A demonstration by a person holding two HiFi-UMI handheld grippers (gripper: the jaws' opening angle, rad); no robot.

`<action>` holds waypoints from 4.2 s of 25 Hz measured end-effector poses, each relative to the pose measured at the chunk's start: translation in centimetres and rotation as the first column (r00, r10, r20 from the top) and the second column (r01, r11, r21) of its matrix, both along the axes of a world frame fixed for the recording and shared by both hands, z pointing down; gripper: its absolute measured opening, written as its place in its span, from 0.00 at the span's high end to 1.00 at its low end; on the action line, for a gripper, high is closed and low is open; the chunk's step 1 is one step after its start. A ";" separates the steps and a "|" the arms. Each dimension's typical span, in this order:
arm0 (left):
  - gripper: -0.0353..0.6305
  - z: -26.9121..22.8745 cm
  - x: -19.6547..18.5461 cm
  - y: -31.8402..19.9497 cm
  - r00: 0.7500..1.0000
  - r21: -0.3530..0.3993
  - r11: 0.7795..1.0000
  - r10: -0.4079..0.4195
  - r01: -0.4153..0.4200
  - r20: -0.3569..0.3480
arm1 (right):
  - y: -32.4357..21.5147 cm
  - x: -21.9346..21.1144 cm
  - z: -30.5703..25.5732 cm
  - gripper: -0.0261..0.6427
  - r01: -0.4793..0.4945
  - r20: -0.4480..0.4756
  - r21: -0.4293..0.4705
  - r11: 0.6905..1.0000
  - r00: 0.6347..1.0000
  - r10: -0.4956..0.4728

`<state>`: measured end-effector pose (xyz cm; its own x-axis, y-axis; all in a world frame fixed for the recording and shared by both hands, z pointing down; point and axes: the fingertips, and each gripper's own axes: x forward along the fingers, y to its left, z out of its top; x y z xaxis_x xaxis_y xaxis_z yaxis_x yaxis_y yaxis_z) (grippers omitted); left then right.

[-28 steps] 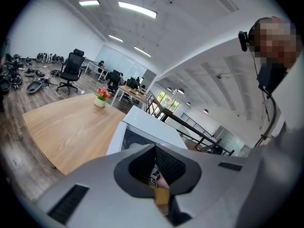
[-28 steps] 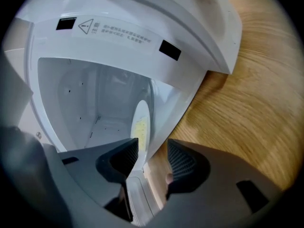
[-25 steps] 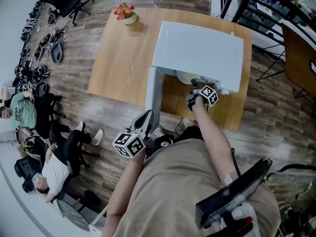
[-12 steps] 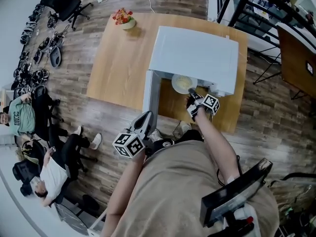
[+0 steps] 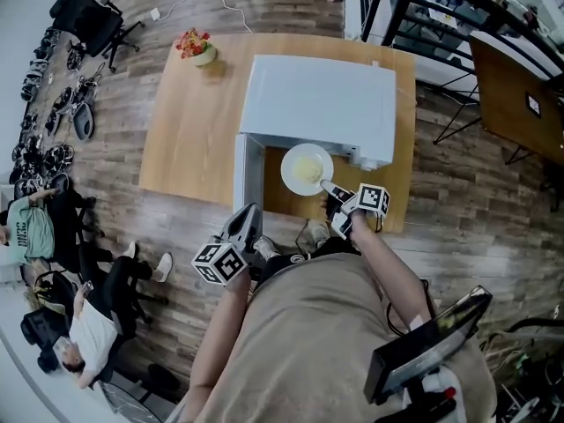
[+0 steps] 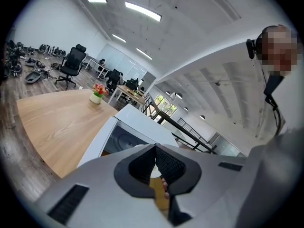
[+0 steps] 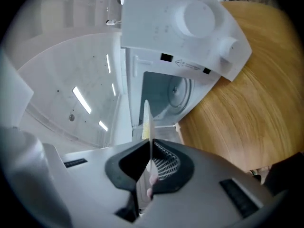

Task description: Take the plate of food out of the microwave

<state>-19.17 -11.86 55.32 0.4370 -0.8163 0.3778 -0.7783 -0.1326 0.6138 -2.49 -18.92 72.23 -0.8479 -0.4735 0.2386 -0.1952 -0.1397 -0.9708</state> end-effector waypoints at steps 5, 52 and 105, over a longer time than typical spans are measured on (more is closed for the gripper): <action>0.94 0.6 0.9 -0.4 0.999 0.003 1.000 -0.014 0.014 -0.032 | 0.5 0.6 -5.1 0.93 0.042 0.023 0.057 0.997 0.999 -0.043; 0.94 3.5 5.9 -1.1 1.000 0.066 0.998 -0.004 0.003 0.015 | 3.0 6.9 -1.1 0.93 0.103 -0.106 -0.059 0.993 0.988 -0.108; 0.94 6.7 2.9 4.9 0.998 0.013 0.999 -0.046 0.046 -0.031 | 1.6 3.4 15.2 0.27 0.105 -0.575 -0.064 0.992 0.809 -0.122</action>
<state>-16.29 -7.00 61.99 0.4100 -0.8408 0.3536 -0.7645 -0.1054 0.6359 0.94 -17.34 87.47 -0.5977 -0.3684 0.7121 -0.7338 -0.1065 -0.6710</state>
